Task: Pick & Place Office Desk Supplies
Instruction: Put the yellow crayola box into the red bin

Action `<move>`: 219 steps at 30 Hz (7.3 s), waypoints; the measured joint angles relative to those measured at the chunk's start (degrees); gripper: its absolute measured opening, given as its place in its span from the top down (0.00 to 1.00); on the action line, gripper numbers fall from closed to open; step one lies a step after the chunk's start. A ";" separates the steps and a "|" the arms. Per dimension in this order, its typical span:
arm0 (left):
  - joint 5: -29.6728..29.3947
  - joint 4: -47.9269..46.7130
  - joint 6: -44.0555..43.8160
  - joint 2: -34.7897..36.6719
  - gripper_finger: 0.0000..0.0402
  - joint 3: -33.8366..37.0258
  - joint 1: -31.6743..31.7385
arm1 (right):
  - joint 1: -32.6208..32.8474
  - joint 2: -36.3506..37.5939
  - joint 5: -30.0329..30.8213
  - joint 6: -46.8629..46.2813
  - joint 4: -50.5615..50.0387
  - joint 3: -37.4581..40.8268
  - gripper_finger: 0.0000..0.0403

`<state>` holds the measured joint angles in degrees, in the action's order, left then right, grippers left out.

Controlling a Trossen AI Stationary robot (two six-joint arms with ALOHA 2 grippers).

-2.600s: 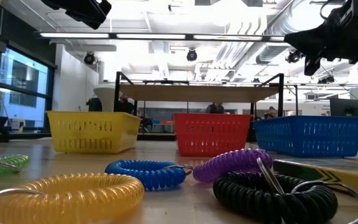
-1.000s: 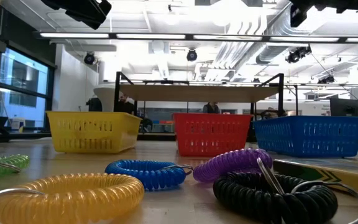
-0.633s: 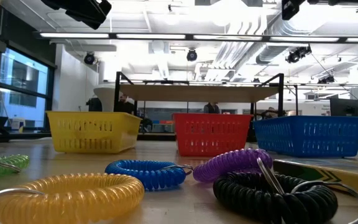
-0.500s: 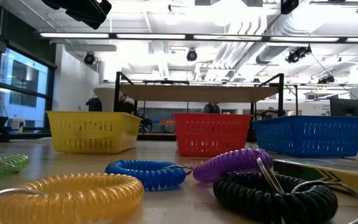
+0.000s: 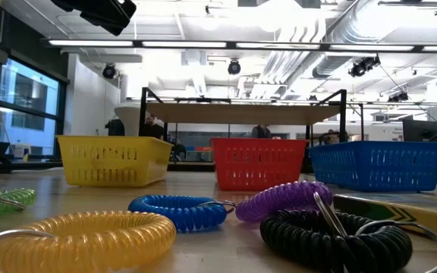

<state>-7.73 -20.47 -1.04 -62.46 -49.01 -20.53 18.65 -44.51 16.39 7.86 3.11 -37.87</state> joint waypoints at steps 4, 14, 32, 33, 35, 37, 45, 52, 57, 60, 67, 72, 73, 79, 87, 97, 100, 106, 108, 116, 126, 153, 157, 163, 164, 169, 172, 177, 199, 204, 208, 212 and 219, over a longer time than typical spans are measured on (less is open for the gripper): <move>0.00 0.00 0.00 0.00 0.87 0.00 0.00 | 3.70 -2.45 4.52 -0.05 0.02 0.00 1.00; 0.00 0.00 0.00 0.00 0.87 0.00 0.00 | 11.82 -10.24 6.19 -0.61 0.00 0.00 1.00; 0.00 0.00 0.00 0.00 0.87 0.00 0.00 | 22.09 -23.88 6.04 -11.89 0.07 0.04 1.00; 0.00 -0.02 0.00 0.00 0.87 0.00 0.00 | 22.49 -24.66 6.23 -12.70 0.04 0.04 1.00; 0.00 -0.02 0.00 0.00 0.87 0.00 0.00 | 23.27 -26.08 6.66 -14.89 -0.29 0.07 1.00; 0.00 -0.01 0.00 0.00 0.87 0.00 0.00 | 24.02 -27.27 7.25 -17.65 -1.39 0.07 1.00; 0.00 -0.01 0.00 0.00 0.87 0.00 0.00 | 27.79 -28.90 9.92 -31.03 -7.93 0.11 1.00; 0.00 0.00 0.00 0.00 0.87 0.00 0.00 | 34.82 -28.92 16.79 -35.56 -11.68 0.11 1.00; 0.00 0.03 0.00 0.00 0.87 0.00 0.00 | 38.58 -28.92 21.23 -42.60 -15.54 0.11 1.00; 0.00 0.04 0.00 0.00 0.87 0.00 0.00 | 39.84 -28.92 22.16 -44.21 -16.68 0.11 1.00; 0.00 0.04 0.00 0.00 0.87 0.00 0.00 | 40.44 -28.92 21.74 -42.14 -16.63 0.11 1.00; 0.00 0.04 0.00 0.00 0.87 0.00 0.00 | 41.30 -30.32 21.59 -33.73 -15.63 0.11 1.00; 0.00 0.04 0.00 0.00 0.87 0.00 0.00 | 41.60 -30.98 21.54 -32.27 -14.75 0.11 1.00; 0.00 0.04 0.00 0.00 0.87 0.00 0.00 | 43.90 -34.24 22.41 -30.12 -10.84 0.11 1.00; 0.00 0.04 0.00 0.00 0.87 0.00 0.00 | 48.25 -37.01 25.55 -30.03 -11.86 -2.87 1.00; 0.00 0.04 0.00 0.00 0.87 0.00 0.00 | 50.51 -43.65 23.60 -34.73 -23.44 -11.14 1.00; 0.00 0.07 0.00 0.00 0.87 0.00 0.00 | 50.47 -46.02 23.08 -37.73 -26.67 -13.15 1.00; 0.00 0.06 0.00 0.00 0.87 0.00 0.00 | 50.47 -50.24 22.03 -38.60 -27.13 -15.06 1.00; 0.00 0.05 0.00 0.00 0.87 0.00 0.00 | 50.47 -51.49 22.00 -39.68 -28.07 -15.61 1.00; 0.00 0.07 0.00 0.00 0.87 0.00 0.00 | 50.47 -55.20 22.07 -42.34 -32.17 -16.17 1.00; 0.00 0.15 0.00 0.00 0.87 0.00 0.00 | 50.47 -56.17 22.04 -42.30 -32.24 -16.17 1.00; 0.00 0.17 0.00 0.00 0.87 0.00 0.00 | 50.47 -56.17 21.63 -41.09 -31.63 -16.17 0.64; 0.00 0.17 0.00 0.00 0.87 0.00 0.00 | 50.47 -56.17 21.63 -41.05 -31.64 -16.17 0.64; 0.00 0.17 0.00 0.00 0.87 0.00 0.00 | 50.45 -56.22 22.09 -39.42 -31.64 -16.15 0.65; 0.00 0.17 0.00 0.00 0.87 0.00 0.00 | 50.33 -56.22 22.21 -39.01 -31.71 -16.15 0.65; 0.00 0.17 0.00 0.00 0.87 0.00 0.00 | 49.84 -57.44 23.14 -36.47 -32.61 -16.15 0.66; 0.00 0.17 0.00 0.00 0.87 0.00 0.00 | 49.75 -58.98 23.14 -36.90 -33.30 -16.62 0.66; 0.00 0.20 0.00 0.00 0.87 0.00 0.00 | 49.88 -60.45 24.23 -36.55 -35.12 -18.92 0.66; 0.00 0.39 0.00 0.00 0.87 0.00 0.00 | 49.78 -64.61 28.22 -38.05 -37.34 -19.61 0.66; 0.00 0.39 0.00 0.00 0.87 0.00 0.00 | 49.12 -64.61 28.04 -38.03 -36.47 -19.61 0.66; 0.00 0.39 0.00 0.00 0.87 0.00 0.00 | 48.41 -64.61 27.22 -37.62 -36.35 -19.61 0.66; 0.00 0.39 0.00 0.00 0.87 0.00 0.00 | 47.92 -64.61 27.12 -37.35 -36.52 -19.63 0.66; 0.00 0.39 0.00 0.00 0.87 0.00 0.00 | 47.19 -64.61 27.19 -36.06 -36.57 -19.63 0.66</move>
<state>-7.73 -20.08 -1.04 -62.46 -49.01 -20.53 65.84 -109.12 43.57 -28.21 -33.45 -57.49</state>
